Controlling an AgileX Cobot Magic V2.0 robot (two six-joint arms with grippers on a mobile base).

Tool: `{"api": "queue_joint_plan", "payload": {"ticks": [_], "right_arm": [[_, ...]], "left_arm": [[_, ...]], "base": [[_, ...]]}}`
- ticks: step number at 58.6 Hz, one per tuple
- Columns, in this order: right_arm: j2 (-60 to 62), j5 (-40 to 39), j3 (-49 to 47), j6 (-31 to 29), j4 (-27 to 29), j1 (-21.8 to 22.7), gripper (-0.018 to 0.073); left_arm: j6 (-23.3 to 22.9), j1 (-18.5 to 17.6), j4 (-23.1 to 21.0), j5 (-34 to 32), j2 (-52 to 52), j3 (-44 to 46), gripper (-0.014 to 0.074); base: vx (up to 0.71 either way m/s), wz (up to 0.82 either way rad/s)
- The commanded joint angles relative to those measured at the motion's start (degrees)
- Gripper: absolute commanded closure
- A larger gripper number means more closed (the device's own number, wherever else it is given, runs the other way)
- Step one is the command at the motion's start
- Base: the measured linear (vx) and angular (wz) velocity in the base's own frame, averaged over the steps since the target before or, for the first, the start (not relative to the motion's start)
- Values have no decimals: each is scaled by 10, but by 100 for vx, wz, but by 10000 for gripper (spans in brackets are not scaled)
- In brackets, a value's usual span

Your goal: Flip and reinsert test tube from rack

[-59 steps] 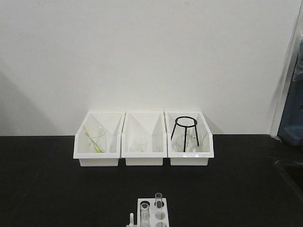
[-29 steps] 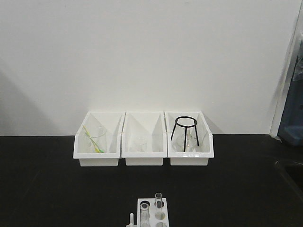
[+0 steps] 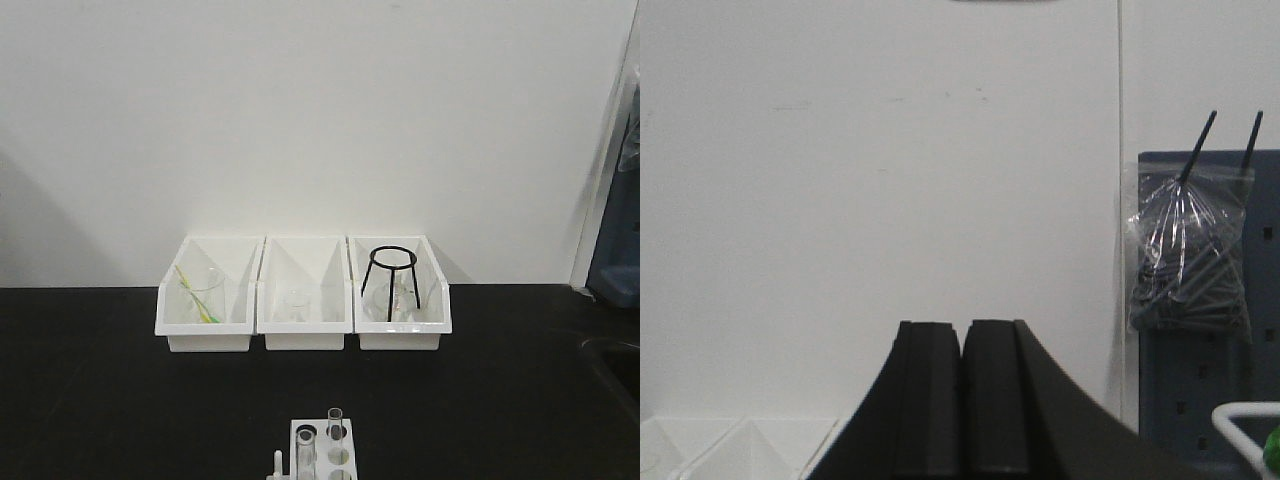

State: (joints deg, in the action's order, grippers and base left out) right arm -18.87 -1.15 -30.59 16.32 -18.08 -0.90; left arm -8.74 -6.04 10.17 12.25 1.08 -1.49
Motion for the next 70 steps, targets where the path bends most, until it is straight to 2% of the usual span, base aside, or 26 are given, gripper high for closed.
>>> {"api": "queue_joint_plan", "payload": {"ticks": [1,8,18,34,42,56,64,70], "right_arm": [[-97,-33,-77,-14,-32,1,570],[-186,-33,-118,-14,-35,1,570],[-272,-37,-125,-10,-32,1,565],[-307,-29,-125,-6,-5,1,481],[-306,-30,-125,-6,-5,1,382],[-306,-29,-125,-6,-5,1,80],[-306,-39,-125,-4,2,1,8],[-306,-70,-122,-4,9,1,9]], "left_arm": [[-5,0,-3,-45,4,2,602],[-5,0,-3,-45,4,2,602],[-5,0,-3,-45,4,2,602],[-5,0,-3,-45,4,2,602],[-5,0,-3,-45,4,2,602],[-5,0,-3,-45,4,2,602],[-5,0,-3,-45,4,2,602],[-5,0,-3,-45,4,2,602]], "base": [[0,0],[0,0],[0,0],[0,0],[0,0],[0,0],[0,0],[0,0]]}}
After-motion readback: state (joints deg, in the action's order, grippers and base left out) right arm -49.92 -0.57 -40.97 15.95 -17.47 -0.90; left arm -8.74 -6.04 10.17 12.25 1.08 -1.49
